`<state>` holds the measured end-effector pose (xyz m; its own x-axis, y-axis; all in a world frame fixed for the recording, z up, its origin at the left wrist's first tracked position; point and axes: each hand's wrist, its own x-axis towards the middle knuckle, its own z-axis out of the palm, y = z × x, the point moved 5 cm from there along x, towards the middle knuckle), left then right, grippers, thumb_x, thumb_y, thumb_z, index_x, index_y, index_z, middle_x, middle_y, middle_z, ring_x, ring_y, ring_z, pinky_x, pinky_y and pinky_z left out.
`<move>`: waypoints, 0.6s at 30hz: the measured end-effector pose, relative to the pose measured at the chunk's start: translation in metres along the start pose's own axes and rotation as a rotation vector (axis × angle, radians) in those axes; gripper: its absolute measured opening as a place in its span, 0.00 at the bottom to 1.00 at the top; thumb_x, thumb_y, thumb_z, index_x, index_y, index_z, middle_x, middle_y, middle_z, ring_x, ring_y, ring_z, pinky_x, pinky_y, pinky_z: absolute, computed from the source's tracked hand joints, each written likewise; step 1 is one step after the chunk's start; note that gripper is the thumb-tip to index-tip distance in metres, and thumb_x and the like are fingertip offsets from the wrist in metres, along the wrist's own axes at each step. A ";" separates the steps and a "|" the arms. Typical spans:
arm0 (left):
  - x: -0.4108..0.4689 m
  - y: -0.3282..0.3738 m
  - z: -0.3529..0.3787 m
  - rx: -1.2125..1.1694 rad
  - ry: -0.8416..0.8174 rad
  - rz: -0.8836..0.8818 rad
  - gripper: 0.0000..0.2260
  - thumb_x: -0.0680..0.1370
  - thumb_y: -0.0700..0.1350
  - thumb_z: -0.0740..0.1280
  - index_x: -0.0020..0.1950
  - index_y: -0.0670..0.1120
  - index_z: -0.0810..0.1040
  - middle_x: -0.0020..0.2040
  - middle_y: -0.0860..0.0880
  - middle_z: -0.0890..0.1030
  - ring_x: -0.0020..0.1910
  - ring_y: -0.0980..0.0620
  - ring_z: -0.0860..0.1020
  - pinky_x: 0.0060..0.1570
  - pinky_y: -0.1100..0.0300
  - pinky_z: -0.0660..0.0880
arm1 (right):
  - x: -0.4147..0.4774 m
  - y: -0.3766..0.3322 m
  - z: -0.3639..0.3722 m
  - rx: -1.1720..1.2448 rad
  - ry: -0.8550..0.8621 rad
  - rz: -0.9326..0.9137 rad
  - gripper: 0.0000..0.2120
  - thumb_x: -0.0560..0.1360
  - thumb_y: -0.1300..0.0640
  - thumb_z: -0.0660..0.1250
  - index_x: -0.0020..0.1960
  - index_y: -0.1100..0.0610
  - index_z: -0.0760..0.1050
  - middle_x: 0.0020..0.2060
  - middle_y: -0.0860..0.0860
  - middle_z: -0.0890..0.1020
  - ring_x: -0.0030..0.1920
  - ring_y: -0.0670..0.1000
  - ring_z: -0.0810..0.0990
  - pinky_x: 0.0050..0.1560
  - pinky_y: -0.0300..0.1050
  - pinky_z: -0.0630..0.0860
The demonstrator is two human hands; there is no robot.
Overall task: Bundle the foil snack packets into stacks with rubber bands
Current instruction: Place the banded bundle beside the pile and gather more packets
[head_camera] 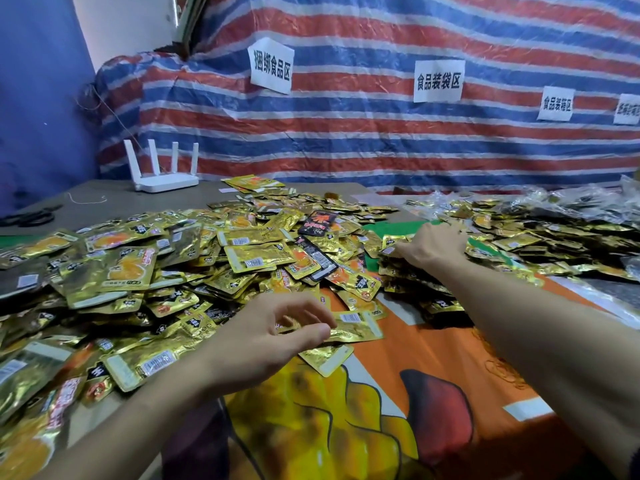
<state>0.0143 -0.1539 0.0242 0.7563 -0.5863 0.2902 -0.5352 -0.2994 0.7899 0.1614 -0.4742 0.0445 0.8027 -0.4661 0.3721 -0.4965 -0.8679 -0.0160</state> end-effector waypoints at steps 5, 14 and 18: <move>0.004 0.009 -0.002 0.078 0.062 0.060 0.04 0.79 0.48 0.70 0.49 0.57 0.83 0.50 0.64 0.82 0.53 0.66 0.78 0.50 0.78 0.66 | -0.012 -0.018 0.007 0.008 0.012 -0.020 0.22 0.77 0.41 0.63 0.56 0.59 0.75 0.58 0.61 0.79 0.59 0.61 0.74 0.57 0.53 0.67; -0.008 -0.010 -0.010 0.109 0.098 0.021 0.07 0.77 0.50 0.70 0.54 0.52 0.83 0.51 0.57 0.83 0.53 0.59 0.80 0.55 0.67 0.72 | -0.039 -0.041 -0.009 0.106 0.160 -0.129 0.31 0.78 0.37 0.61 0.68 0.60 0.67 0.67 0.63 0.71 0.67 0.62 0.69 0.64 0.60 0.65; -0.022 -0.022 -0.028 0.200 0.247 -0.041 0.13 0.78 0.45 0.72 0.61 0.56 0.78 0.58 0.59 0.78 0.56 0.61 0.76 0.58 0.64 0.72 | -0.073 -0.086 -0.026 0.359 0.191 -0.407 0.32 0.77 0.36 0.63 0.73 0.54 0.66 0.71 0.59 0.69 0.70 0.60 0.67 0.66 0.62 0.63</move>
<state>0.0196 -0.1132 0.0155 0.8342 -0.3773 0.4021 -0.5471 -0.4757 0.6888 0.1365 -0.3613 0.0431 0.8150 -0.0717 0.5751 0.0101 -0.9904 -0.1379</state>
